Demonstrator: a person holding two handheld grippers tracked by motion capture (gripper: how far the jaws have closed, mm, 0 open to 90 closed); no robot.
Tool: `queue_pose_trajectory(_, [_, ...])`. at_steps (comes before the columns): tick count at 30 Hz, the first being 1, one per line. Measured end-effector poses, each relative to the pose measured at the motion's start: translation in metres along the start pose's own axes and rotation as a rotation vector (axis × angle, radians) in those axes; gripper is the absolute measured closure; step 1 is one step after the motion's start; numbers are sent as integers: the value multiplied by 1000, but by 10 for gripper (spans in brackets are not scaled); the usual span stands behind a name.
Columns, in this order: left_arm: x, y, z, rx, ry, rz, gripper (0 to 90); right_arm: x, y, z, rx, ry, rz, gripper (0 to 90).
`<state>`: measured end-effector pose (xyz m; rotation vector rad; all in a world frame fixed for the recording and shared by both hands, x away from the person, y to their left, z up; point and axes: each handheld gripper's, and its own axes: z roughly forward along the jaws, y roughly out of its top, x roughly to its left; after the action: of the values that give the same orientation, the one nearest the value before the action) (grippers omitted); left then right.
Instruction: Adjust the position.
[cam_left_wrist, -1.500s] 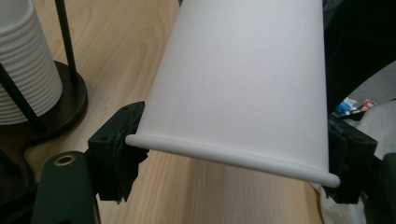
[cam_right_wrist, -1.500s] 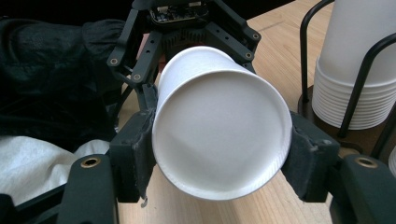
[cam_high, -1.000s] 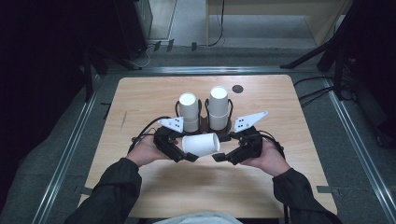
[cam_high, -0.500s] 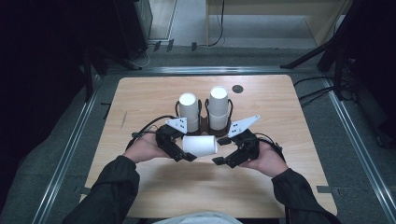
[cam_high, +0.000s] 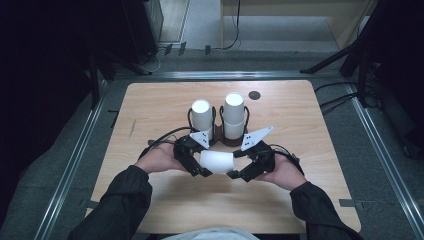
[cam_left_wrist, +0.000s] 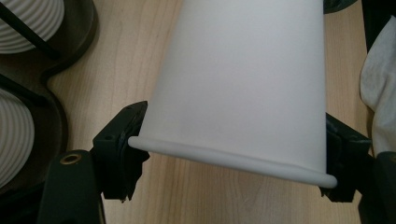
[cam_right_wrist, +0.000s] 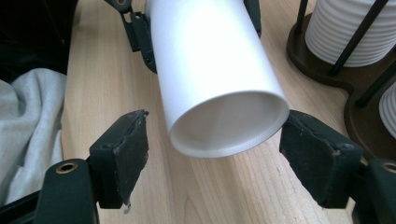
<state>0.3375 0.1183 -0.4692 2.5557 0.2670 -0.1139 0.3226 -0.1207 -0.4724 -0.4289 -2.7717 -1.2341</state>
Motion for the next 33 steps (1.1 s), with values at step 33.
queue_pose_trajectory(33, [-3,3,2,-74,-52,-16,87,6,5,13,19,48,-64,325])
